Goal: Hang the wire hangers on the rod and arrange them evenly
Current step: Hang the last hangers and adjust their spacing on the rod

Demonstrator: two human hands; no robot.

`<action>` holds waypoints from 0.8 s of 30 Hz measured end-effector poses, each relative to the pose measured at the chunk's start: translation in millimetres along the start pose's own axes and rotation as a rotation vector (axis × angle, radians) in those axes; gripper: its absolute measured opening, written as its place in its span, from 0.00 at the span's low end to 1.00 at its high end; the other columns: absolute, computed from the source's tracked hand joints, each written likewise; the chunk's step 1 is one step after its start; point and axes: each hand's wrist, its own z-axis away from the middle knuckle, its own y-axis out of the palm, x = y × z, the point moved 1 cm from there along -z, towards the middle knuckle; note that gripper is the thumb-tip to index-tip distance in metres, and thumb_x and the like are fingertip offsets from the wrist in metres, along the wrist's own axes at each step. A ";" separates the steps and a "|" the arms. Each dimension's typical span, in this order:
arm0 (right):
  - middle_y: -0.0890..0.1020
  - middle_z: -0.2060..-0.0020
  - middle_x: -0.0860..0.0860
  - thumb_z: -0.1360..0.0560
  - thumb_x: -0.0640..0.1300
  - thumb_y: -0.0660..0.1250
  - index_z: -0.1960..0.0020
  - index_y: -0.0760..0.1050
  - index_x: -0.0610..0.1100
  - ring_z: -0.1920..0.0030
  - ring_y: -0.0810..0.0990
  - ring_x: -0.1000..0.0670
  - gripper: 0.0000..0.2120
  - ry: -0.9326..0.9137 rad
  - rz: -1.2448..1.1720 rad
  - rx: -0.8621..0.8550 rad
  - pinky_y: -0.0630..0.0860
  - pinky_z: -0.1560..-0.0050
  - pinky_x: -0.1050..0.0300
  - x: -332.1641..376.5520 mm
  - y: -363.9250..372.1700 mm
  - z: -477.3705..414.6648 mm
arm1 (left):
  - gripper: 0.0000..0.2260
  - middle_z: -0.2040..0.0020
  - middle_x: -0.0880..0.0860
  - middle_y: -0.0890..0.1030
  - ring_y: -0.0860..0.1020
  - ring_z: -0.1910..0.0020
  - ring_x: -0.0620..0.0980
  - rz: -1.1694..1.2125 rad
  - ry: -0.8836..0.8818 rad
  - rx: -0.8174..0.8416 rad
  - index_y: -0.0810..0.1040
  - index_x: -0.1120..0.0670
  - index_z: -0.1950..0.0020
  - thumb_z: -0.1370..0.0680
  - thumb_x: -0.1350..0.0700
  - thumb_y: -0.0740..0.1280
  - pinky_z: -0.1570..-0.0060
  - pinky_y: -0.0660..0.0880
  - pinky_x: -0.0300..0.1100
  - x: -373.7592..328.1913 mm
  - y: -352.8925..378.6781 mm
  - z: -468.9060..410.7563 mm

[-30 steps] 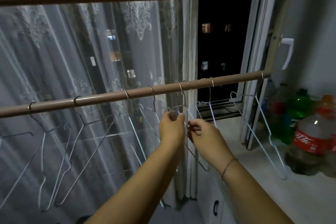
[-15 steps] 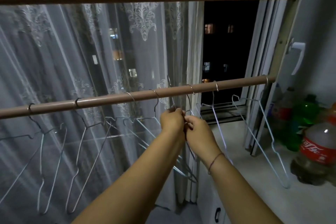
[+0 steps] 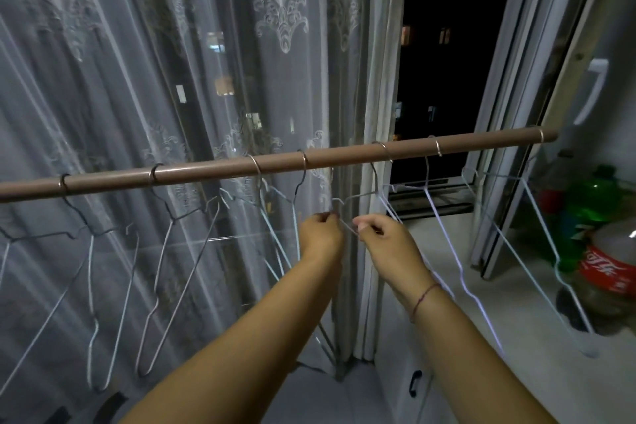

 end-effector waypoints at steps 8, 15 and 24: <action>0.69 0.31 0.49 0.23 0.45 0.61 0.31 0.64 0.48 0.31 0.68 0.50 0.21 -0.012 0.148 0.081 0.65 0.35 0.57 -14.2 -11.2 8.4 | 0.07 0.68 0.50 0.73 0.69 0.69 0.46 -0.190 0.033 0.225 0.79 0.52 0.58 0.22 0.56 0.63 0.67 0.66 0.36 42.4 -25.8 10.7; 0.68 0.31 0.48 0.24 0.44 0.62 0.31 0.64 0.47 0.32 0.68 0.49 0.22 -0.026 0.271 0.206 0.65 0.35 0.56 -19.8 -23.2 13.0 | 0.09 0.67 0.52 0.72 0.69 0.69 0.46 -0.182 -0.011 0.425 0.80 0.58 0.50 0.20 0.59 0.59 0.67 0.68 0.34 34.9 -55.0 17.0; 0.80 0.45 0.49 0.24 0.42 0.62 0.44 0.77 0.46 0.46 0.76 0.52 0.10 -0.037 0.424 0.281 0.70 0.44 0.59 -24.0 -28.4 18.2 | 0.11 0.67 0.50 0.75 0.70 0.67 0.44 -0.369 0.067 0.592 0.81 0.54 0.50 0.20 0.58 0.59 0.64 0.67 0.34 38.9 -63.1 19.5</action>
